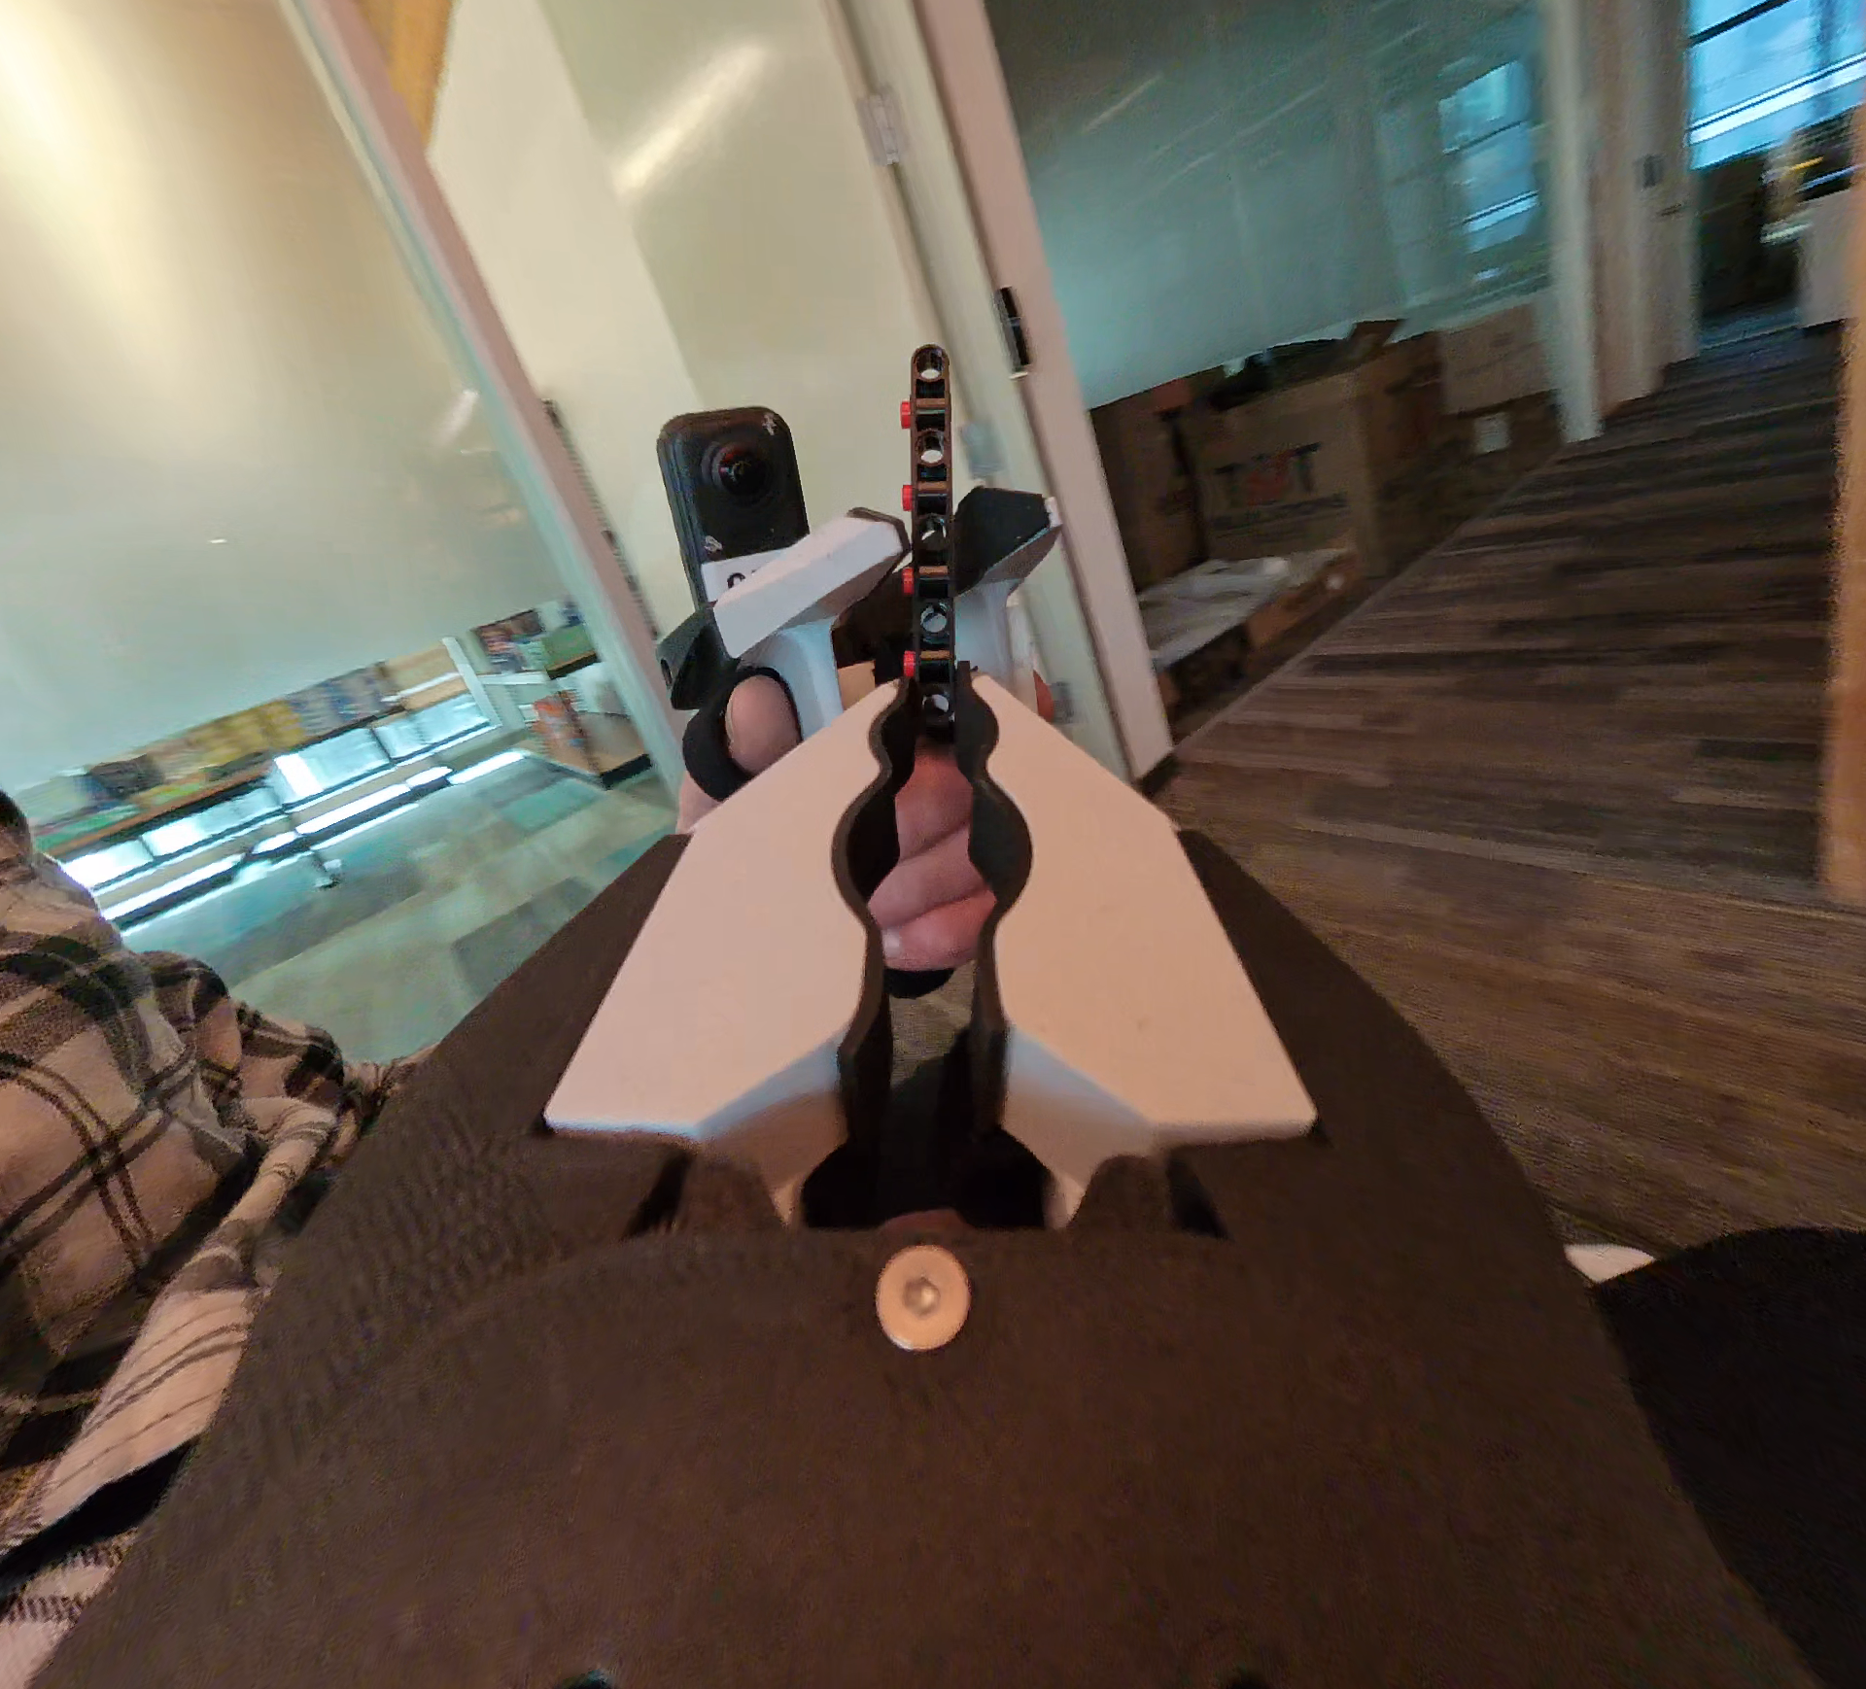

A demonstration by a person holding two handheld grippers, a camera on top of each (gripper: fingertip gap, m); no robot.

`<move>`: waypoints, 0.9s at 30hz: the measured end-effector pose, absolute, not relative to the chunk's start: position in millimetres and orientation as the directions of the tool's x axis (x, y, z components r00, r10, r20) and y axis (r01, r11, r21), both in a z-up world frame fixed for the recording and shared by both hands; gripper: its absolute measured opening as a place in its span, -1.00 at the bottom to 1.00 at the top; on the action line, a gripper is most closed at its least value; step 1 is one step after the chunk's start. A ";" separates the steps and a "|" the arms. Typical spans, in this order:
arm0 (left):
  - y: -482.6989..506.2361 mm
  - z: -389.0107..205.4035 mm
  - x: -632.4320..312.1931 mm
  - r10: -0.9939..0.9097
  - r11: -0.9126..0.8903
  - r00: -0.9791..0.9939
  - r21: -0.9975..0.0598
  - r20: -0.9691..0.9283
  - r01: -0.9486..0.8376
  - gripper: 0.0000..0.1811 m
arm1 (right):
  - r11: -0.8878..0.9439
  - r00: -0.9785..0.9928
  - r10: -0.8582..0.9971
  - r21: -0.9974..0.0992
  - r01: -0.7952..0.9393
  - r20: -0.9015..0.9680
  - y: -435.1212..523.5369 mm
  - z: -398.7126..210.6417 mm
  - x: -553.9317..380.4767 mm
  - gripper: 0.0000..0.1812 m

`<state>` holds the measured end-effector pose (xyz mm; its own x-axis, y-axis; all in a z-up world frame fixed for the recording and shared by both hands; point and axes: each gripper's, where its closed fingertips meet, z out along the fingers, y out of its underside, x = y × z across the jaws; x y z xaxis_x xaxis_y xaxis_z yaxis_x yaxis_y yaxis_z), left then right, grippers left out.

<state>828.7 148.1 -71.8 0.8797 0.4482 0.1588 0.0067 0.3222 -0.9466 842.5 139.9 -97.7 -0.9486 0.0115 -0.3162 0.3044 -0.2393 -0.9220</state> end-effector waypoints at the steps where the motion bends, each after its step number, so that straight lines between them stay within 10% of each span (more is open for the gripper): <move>1: 139.0 -72.4 831.2 0.476 0.324 0.864 -0.946 0.165 0.002 -0.75 | -0.237 -0.946 -0.031 -0.917 0.320 -0.322 131.5 -96.5 845.7 -0.95; 27: -126.9 -121.4 693.0 0.664 0.321 0.720 -0.947 0.204 -0.027 -0.93 | 0.005 -0.921 -0.205 -0.942 0.336 -0.330 -143.8 -148.7 711.4 -0.85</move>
<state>693.0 -126.9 -121.4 0.7198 0.6636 0.2040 -0.0273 0.3208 -0.9468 711.4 -143.8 -148.7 -0.9214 -0.2049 -0.3302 0.3363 0.0053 -0.9417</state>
